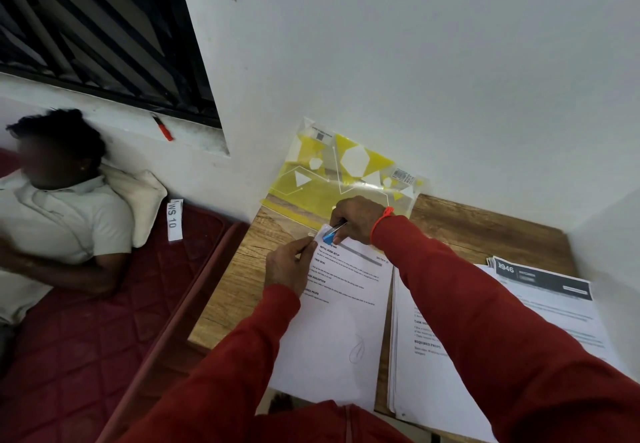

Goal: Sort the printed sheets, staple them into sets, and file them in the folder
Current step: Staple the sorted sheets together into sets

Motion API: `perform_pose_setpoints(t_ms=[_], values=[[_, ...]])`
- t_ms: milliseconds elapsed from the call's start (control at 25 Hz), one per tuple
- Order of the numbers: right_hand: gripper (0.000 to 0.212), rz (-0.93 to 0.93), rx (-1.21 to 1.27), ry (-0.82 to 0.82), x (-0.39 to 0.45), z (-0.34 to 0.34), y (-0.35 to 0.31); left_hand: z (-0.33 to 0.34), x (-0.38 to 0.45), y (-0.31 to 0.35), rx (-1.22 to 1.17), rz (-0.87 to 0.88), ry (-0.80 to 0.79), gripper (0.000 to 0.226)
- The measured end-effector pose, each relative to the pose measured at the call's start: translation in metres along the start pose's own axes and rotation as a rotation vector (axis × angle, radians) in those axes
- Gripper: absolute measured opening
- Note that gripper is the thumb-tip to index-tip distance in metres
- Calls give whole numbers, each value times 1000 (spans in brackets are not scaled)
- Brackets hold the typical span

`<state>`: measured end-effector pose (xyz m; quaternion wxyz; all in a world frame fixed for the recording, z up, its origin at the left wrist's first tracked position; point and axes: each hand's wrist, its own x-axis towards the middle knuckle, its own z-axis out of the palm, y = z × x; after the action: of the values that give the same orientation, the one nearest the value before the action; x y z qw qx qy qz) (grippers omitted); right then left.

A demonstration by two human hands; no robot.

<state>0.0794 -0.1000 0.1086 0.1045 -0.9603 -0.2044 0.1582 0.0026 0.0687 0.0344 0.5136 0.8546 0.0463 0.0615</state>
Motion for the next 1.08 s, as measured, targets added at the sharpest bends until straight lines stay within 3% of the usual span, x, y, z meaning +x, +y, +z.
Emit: perform_pose_setpoints(t_ms=[160, 280, 680, 880, 1040, 1080], values=[[57, -17, 20, -7, -3, 3, 11, 0, 4, -5, -6, -70, 18, 24], [44, 18, 148, 61, -16, 7, 30, -1, 10, -12, -7, -133, 1, 22], [37, 470, 810, 359, -85, 66, 54, -26, 53, -42, 179, -371, 53, 32], [39, 473, 757, 299, -109, 100, 23, -38, 71, -55, 281, -370, 50, 32], [34, 296, 549, 242, -98, 125, -18, -28, 58, -70, 472, -118, 77, 49], [37, 261, 501, 209, -92, 132, -31, -24, 46, -65, 422, -106, 82, 50]])
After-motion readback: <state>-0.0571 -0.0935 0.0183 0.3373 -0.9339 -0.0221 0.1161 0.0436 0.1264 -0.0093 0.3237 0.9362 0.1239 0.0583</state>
